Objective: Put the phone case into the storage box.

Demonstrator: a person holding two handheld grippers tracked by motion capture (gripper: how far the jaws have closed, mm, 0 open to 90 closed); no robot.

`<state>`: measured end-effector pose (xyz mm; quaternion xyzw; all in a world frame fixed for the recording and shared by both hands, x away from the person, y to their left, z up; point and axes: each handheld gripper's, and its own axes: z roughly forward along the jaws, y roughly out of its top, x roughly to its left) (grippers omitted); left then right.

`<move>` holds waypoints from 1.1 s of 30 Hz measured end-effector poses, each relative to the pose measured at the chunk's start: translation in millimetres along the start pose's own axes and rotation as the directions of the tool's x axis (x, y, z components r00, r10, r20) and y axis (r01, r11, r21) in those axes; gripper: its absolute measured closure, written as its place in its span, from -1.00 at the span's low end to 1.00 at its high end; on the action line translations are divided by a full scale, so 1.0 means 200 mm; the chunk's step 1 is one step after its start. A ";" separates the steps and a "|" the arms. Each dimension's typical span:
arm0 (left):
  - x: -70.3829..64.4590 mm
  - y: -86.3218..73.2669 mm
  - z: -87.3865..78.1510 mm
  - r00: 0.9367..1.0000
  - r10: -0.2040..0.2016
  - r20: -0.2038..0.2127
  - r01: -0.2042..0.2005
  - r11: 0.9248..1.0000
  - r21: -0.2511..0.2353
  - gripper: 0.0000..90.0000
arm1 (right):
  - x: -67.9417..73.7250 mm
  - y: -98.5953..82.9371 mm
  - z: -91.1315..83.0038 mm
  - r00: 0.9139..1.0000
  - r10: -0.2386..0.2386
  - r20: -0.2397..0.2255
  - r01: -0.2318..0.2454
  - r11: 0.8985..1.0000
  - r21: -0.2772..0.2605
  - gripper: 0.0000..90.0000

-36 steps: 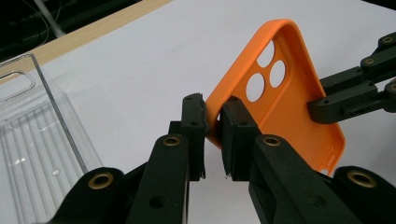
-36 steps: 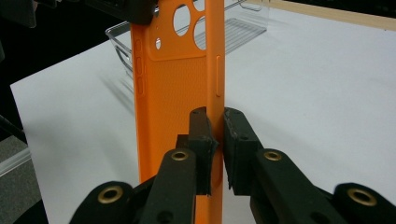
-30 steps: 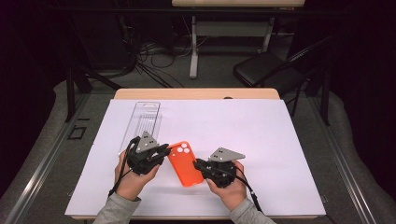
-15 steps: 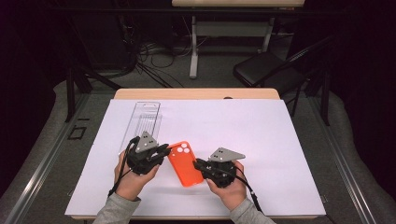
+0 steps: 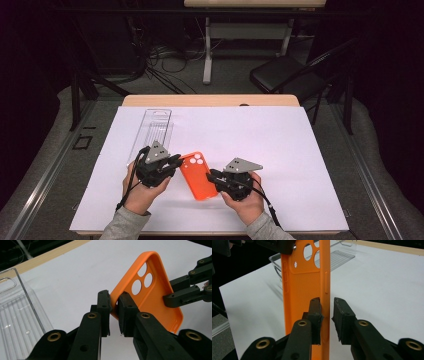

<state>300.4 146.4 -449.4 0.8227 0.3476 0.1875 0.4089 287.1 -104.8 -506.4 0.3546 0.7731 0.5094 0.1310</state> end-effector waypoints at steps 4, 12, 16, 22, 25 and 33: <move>0.00 0.00 0.00 1.000 0.000 -0.002 0.000 1.000 -0.001 0.80 | 0.00 0.00 0.00 1.000 0.003 -0.004 -0.003 1.000 -0.006 0.59; 0.02 -0.01 0.00 1.000 -0.008 -0.013 0.008 1.000 -0.001 0.80 | 0.01 0.00 -0.01 1.000 -0.012 -0.010 0.012 1.000 -0.017 0.44; 0.03 -0.01 0.00 1.000 -0.014 -0.009 0.014 1.000 -0.006 0.80 | 0.01 0.01 -0.03 1.000 -0.021 -0.003 0.021 0.999 -0.026 0.37; 0.04 -0.01 -0.01 1.000 -0.013 -0.019 0.012 1.000 -0.017 0.80 | -0.03 0.01 -0.05 0.998 -0.053 0.018 0.054 0.997 -0.052 0.24; 0.05 -0.02 -0.01 1.000 -0.013 -0.020 0.012 1.000 -0.018 0.80 | -0.05 0.01 -0.07 0.998 -0.062 0.017 0.063 0.996 -0.062 0.20; 0.09 -0.02 -0.03 0.999 -0.037 -0.037 0.036 0.999 -0.032 0.80 | -0.13 0.01 -0.14 0.992 -0.104 0.076 0.108 0.993 -0.050 0.04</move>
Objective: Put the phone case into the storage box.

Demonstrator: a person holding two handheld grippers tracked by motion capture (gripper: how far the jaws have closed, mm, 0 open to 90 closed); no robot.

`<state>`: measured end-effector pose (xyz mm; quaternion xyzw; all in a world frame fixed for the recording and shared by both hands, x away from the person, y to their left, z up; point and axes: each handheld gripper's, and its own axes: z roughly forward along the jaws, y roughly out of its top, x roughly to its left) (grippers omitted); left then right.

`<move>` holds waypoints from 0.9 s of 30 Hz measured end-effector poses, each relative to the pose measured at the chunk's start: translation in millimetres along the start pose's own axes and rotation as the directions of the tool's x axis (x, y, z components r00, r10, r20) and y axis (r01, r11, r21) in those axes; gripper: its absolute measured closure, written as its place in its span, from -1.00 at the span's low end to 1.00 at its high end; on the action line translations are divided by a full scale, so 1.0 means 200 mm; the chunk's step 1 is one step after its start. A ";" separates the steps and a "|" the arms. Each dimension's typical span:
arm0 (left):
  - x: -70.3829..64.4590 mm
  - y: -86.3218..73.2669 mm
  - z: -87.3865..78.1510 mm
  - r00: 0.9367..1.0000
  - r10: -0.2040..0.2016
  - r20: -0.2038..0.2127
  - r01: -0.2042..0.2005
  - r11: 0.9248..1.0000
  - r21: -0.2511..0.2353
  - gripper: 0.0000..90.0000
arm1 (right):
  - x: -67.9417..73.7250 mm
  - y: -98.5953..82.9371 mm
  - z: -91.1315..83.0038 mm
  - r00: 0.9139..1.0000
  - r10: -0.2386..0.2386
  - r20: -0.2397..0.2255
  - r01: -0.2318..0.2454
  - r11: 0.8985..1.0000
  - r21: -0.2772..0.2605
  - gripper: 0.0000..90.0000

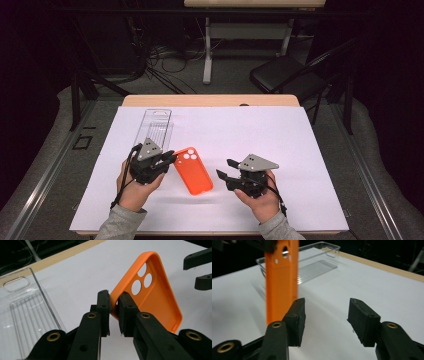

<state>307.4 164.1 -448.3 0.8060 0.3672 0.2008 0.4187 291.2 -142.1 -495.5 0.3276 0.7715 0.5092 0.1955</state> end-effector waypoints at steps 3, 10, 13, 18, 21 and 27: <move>0.01 0.00 -0.01 1.000 -0.009 -0.002 0.009 1.000 -0.010 0.80 | -0.04 -0.02 -0.02 1.000 -0.008 0.025 0.007 1.000 0.029 0.02; 0.04 -0.01 -0.02 1.000 -0.016 -0.006 0.016 1.000 -0.017 0.80 | -0.10 -0.08 -0.07 0.996 -0.030 0.079 0.025 0.998 0.061 -0.09; 0.06 -0.01 -0.02 1.000 -0.014 -0.011 0.013 1.000 -0.021 0.79 | -0.12 -0.10 -0.09 0.996 -0.001 0.092 -0.006 0.998 0.067 -0.24; 0.07 -0.01 -0.03 1.000 -0.009 -0.001 0.009 1.000 -0.027 0.80 | -0.16 -0.14 -0.14 0.995 -0.006 0.098 0.002 0.999 0.040 -0.34; 0.07 -0.01 -0.04 1.000 -0.009 -0.005 0.009 1.000 -0.024 0.80 | -0.17 -0.15 -0.17 0.995 0.003 0.101 -0.007 0.999 0.036 -0.41; 0.08 0.00 -0.04 1.000 0.002 -0.004 -0.002 0.999 -0.038 0.80 | -0.20 -0.18 -0.22 0.993 0.010 0.117 -0.015 0.999 0.044 -0.50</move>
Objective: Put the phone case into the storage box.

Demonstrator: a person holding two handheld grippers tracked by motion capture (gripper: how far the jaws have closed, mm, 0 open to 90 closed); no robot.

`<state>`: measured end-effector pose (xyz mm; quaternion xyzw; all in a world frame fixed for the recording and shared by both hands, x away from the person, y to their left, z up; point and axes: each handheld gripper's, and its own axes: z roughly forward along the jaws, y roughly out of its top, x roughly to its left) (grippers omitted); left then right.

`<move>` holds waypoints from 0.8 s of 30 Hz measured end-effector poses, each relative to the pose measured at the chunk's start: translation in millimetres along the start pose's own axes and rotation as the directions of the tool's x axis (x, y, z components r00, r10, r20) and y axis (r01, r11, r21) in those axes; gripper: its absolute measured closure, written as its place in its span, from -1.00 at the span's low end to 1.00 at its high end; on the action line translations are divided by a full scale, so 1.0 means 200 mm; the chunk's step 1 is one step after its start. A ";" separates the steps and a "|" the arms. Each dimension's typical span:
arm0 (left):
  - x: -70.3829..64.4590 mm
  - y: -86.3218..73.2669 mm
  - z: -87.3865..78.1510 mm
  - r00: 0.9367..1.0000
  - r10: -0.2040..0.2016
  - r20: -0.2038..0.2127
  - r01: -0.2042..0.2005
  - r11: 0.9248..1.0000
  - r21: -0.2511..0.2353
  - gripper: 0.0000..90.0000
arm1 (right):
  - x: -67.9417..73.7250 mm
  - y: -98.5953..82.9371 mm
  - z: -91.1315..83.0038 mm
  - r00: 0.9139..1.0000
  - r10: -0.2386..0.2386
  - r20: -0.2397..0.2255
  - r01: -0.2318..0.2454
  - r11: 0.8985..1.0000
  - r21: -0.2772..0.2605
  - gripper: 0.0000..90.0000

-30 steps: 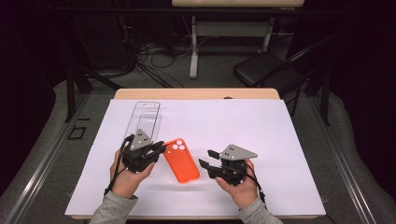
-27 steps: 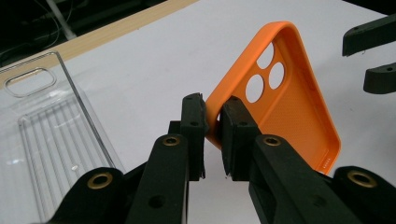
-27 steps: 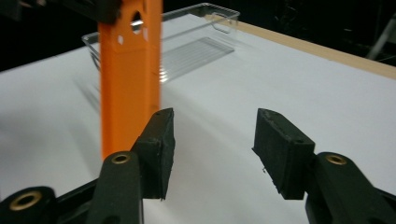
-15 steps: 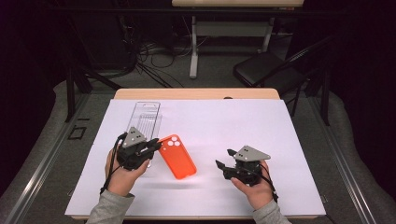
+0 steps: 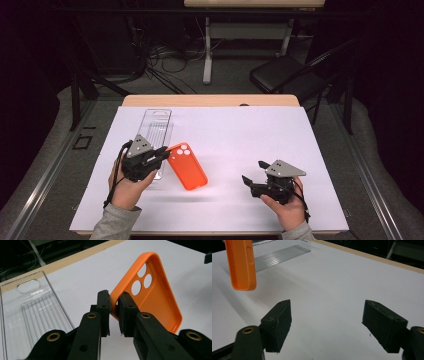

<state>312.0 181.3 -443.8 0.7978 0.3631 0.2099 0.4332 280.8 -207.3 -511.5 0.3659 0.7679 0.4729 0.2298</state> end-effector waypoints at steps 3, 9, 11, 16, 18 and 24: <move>0.00 0.00 0.00 1.000 0.005 0.005 -0.005 1.000 0.000 0.80 | -0.01 -0.01 -0.03 1.000 0.006 0.016 -0.006 1.000 -0.004 -0.56; -0.01 0.01 0.02 1.000 0.024 0.020 -0.024 1.000 0.007 0.80 | -0.04 -0.03 -0.07 0.998 0.033 0.047 -0.032 0.999 -0.021 -0.64; -0.01 0.01 0.04 0.999 0.029 0.033 -0.030 0.999 0.013 0.80 | -0.05 -0.05 -0.08 0.997 0.047 0.054 -0.046 0.998 -0.031 -0.66; -0.02 0.03 0.06 0.998 0.049 0.041 -0.049 0.999 -0.002 0.79 | -0.07 -0.07 -0.09 0.994 0.074 0.078 -0.071 0.996 -0.048 -0.69; -0.02 0.05 0.07 0.998 0.057 0.042 -0.057 0.998 0.005 0.79 | -0.07 -0.07 -0.10 0.993 0.075 0.091 -0.071 0.996 -0.045 -0.74; 0.00 0.11 0.07 0.996 0.081 0.038 -0.081 0.997 0.008 0.79 | -0.09 -0.08 -0.09 0.993 0.090 0.075 -0.086 0.995 -0.054 -1.00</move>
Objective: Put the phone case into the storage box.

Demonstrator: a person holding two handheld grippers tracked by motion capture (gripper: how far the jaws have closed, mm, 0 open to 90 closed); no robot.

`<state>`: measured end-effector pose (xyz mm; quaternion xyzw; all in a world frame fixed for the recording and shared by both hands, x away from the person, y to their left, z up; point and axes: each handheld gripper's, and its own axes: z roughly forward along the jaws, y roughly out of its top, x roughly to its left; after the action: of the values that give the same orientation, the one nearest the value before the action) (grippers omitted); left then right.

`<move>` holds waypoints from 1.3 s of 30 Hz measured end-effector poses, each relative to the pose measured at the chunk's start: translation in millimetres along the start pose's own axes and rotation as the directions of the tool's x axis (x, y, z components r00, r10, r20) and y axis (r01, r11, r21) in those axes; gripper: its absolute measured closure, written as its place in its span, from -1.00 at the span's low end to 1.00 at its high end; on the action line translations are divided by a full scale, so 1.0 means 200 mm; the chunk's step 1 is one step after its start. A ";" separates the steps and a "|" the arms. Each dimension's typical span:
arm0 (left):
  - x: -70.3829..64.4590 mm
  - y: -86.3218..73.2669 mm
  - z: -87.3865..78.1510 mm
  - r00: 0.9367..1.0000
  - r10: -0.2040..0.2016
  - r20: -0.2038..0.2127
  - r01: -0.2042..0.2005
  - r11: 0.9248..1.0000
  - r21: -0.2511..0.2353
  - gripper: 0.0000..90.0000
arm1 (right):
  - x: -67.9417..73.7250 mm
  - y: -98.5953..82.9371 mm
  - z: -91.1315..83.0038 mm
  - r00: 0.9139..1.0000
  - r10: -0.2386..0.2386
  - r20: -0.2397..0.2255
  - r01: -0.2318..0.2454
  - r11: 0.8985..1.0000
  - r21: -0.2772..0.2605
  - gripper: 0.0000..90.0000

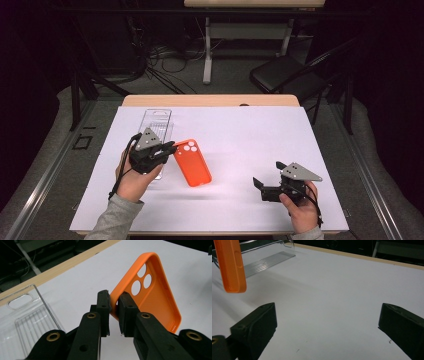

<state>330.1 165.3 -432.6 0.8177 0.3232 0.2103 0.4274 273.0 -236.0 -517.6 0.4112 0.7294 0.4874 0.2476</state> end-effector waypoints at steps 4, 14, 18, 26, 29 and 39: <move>0.02 0.03 0.00 1.000 0.005 -0.003 -0.005 1.000 -0.019 0.79 | -0.01 -0.01 0.00 1.000 0.020 0.010 -0.020 1.000 0.002 -1.00; 0.08 0.09 0.00 0.999 0.038 -0.013 -0.038 0.999 -0.034 0.79 | -0.03 -0.03 0.01 0.999 0.012 0.040 -0.012 1.000 0.001 -1.00; 0.11 0.12 0.00 0.998 0.064 -0.025 -0.065 0.997 -0.052 0.79 | -0.03 -0.04 0.01 0.999 0.005 0.047 -0.005 1.000 -0.002 -1.00; 0.19 0.17 -0.01 0.995 0.090 -0.049 -0.092 0.995 -0.043 0.79 | -0.03 -0.05 0.00 0.999 0.012 0.052 -0.012 1.000 -0.005 -1.00; 0.22 0.18 0.00 0.995 0.088 -0.046 -0.091 0.994 -0.054 0.79 | -0.02 -0.05 0.01 0.999 0.011 0.048 -0.011 1.000 0.000 -1.00; 0.28 0.22 0.06 0.993 0.106 -0.050 -0.108 0.994 -0.034 0.79 | -0.03 -0.06 0.01 0.999 0.013 0.043 -0.013 1.000 -0.002 -1.00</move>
<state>393.2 179.8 -398.9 0.8205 0.2853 0.2584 0.4226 273.5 -241.8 -529.0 0.4261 0.7208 0.4807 0.2606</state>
